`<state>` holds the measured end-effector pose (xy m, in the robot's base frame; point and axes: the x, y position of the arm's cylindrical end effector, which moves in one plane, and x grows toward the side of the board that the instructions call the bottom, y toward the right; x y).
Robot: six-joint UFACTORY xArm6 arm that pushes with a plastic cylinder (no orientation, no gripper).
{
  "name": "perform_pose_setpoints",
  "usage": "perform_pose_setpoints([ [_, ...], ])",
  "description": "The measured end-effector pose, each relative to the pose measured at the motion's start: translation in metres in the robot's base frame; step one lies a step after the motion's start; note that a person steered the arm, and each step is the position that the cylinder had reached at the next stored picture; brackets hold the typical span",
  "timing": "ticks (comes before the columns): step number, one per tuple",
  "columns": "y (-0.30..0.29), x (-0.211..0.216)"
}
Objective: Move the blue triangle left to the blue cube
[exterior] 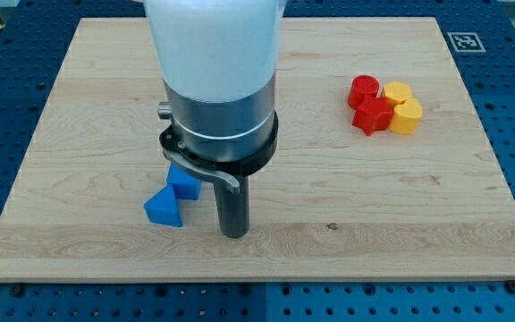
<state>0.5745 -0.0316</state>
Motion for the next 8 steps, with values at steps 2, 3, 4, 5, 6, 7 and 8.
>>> perform_pose_setpoints([
  [2,-0.022,0.000],
  [3,-0.022,0.000],
  [4,-0.025,0.000],
  [5,-0.041,-0.002],
  [6,-0.041,-0.002],
  [7,-0.041,-0.002],
  [8,-0.045,-0.002],
])
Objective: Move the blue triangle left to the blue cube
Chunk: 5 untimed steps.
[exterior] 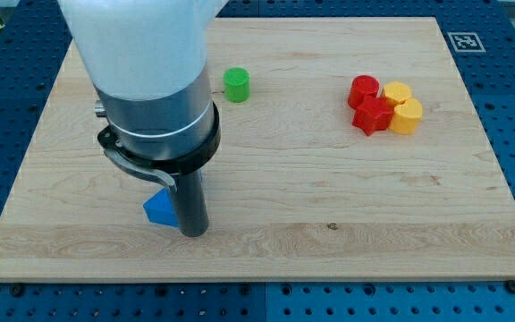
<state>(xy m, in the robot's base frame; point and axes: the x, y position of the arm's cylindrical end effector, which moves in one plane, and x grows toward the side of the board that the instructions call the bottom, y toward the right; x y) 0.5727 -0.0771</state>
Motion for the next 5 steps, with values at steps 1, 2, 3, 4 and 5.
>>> perform_pose_setpoints([
  [1,-0.008,0.000],
  [2,-0.043,-0.006],
  [3,-0.044,-0.006],
  [4,-0.044,-0.001],
  [5,-0.056,0.012],
])
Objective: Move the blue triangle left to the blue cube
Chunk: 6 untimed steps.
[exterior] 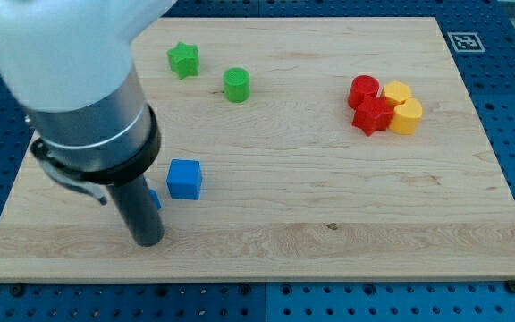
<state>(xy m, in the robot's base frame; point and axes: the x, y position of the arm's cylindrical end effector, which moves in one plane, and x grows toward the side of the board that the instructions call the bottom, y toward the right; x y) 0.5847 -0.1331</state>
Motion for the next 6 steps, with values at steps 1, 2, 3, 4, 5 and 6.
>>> perform_pose_setpoints([
  [1,-0.028,-0.002],
  [2,-0.040,-0.005],
  [3,-0.040,-0.007],
  [4,-0.040,-0.015],
  [5,-0.040,-0.015],
  [6,-0.040,-0.015],
])
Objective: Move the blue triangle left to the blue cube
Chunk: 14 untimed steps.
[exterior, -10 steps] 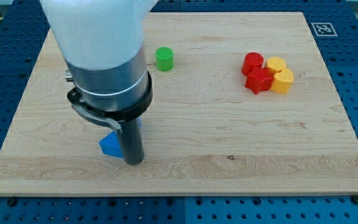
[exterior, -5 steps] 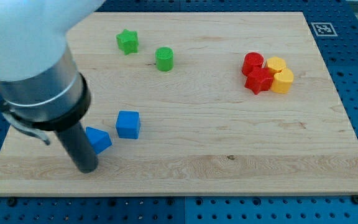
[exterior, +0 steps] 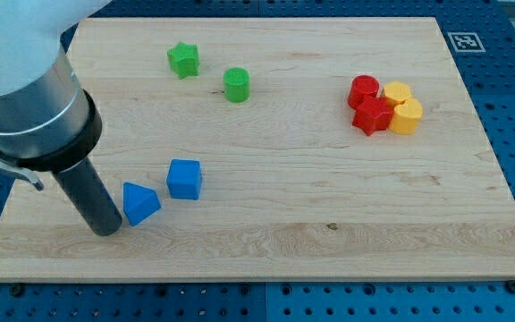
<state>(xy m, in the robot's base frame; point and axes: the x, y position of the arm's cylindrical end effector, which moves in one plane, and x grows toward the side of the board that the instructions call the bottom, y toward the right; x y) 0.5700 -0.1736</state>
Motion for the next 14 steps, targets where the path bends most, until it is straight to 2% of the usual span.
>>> perform_pose_setpoints([
  [2,-0.009,0.000],
  [9,0.036,0.008],
  [14,0.035,-0.011],
])
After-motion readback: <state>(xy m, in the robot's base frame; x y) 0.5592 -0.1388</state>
